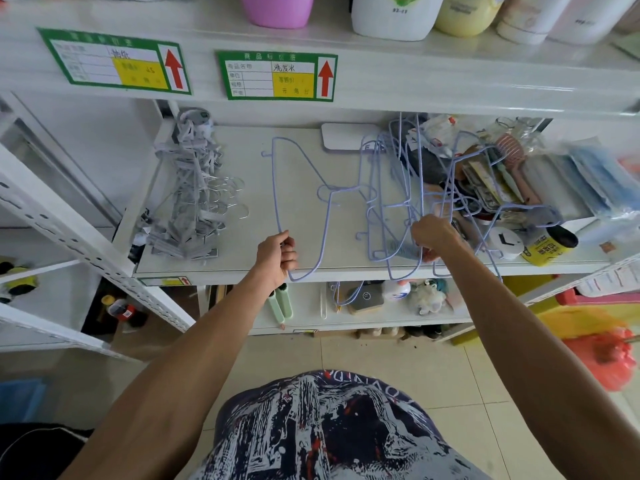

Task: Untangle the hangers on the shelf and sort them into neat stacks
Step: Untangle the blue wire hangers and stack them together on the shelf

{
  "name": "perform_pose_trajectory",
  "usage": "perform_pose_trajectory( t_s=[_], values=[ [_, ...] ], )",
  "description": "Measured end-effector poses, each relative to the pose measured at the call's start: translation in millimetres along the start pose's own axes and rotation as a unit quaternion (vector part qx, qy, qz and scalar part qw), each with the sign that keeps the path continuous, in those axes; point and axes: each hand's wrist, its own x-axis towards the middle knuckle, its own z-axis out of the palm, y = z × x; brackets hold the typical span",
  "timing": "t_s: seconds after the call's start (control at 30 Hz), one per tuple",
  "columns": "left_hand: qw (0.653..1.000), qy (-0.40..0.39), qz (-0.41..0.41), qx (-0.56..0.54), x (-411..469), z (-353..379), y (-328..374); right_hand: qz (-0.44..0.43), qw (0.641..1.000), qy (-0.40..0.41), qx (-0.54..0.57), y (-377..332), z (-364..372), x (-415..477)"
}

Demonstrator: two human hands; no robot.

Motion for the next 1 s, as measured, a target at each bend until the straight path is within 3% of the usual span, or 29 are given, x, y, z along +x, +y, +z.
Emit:
perform_pose_trajectory(
  t_s=[0.13, 0.2, 0.37, 0.47, 0.57, 0.67, 0.83, 1.0],
  values=[
    [0.999, 0.025, 0.008, 0.023, 3.3, -2.3, -0.9, -0.019, 0.983, -0.007, -0.180, -16.4, -8.7, -14.9],
    [0.998, 0.044, 0.012, 0.044, 5.3, -3.3, 0.6, -0.041, 0.983, 0.001, -0.176, -15.2, -11.0, -7.9],
    [0.983, 0.108, 0.038, 0.144, 6.9, -7.4, 7.2, -0.019, 0.998, 0.047, 0.045, -14.6, -15.7, 4.2],
    [0.976, 0.119, 0.061, 0.173, 6.6, -8.0, 11.6, 0.033, 0.974, 0.051, 0.218, -13.9, -12.1, 14.8],
    [0.980, 0.104, 0.073, 0.150, 6.6, -9.4, 13.8, 0.059, 0.907, 0.058, 0.412, -11.5, -5.6, 20.7],
    [0.987, 0.088, 0.073, 0.112, 7.8, -12.1, 10.1, 0.066, 0.842, 0.026, 0.535, -13.8, -5.8, 21.9],
    [0.993, 0.076, 0.054, 0.070, 6.6, -8.7, 3.1, -0.006, 0.809, -0.039, 0.586, -17.6, -2.3, 21.6],
    [0.993, 0.090, 0.048, 0.067, 1.7, 0.3, 3.3, -0.009, 0.848, -0.071, 0.525, -23.2, 3.3, 21.4]
  ],
)
